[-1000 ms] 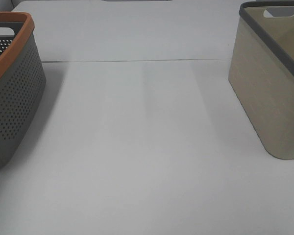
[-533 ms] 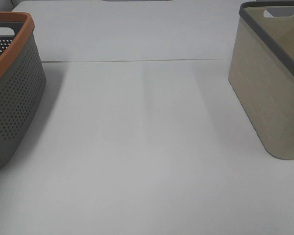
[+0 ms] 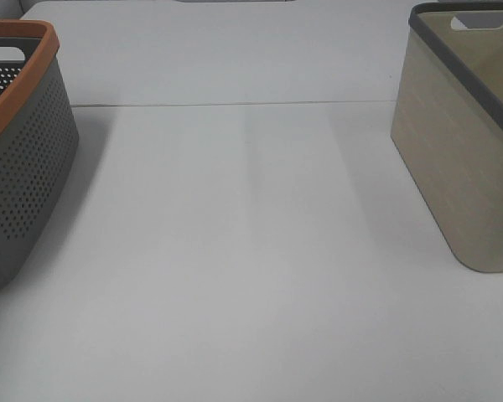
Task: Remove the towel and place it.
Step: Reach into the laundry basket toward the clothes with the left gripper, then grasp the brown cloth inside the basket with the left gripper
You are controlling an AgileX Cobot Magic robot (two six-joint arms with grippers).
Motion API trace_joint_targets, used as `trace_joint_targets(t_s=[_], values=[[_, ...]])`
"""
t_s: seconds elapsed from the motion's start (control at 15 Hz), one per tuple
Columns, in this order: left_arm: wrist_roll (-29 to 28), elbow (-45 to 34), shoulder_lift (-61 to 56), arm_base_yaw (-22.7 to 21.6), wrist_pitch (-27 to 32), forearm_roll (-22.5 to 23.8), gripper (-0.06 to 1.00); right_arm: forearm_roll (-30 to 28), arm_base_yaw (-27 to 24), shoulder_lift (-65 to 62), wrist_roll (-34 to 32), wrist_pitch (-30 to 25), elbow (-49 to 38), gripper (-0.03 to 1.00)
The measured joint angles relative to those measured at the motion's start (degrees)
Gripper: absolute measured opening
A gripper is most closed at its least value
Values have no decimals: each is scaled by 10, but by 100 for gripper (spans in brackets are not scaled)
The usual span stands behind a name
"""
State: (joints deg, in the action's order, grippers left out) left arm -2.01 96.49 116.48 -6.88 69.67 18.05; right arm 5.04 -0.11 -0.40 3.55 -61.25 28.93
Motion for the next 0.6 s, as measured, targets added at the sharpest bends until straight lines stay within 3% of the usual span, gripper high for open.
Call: trace_joint_targets(t_s=[0.27, 0.6], values=[[0, 25, 0, 0, 0, 0, 40, 0, 0, 0, 0, 0, 0, 67], [25, 25, 7, 0, 0, -11, 47, 0, 0, 0, 0, 0, 0, 67]])
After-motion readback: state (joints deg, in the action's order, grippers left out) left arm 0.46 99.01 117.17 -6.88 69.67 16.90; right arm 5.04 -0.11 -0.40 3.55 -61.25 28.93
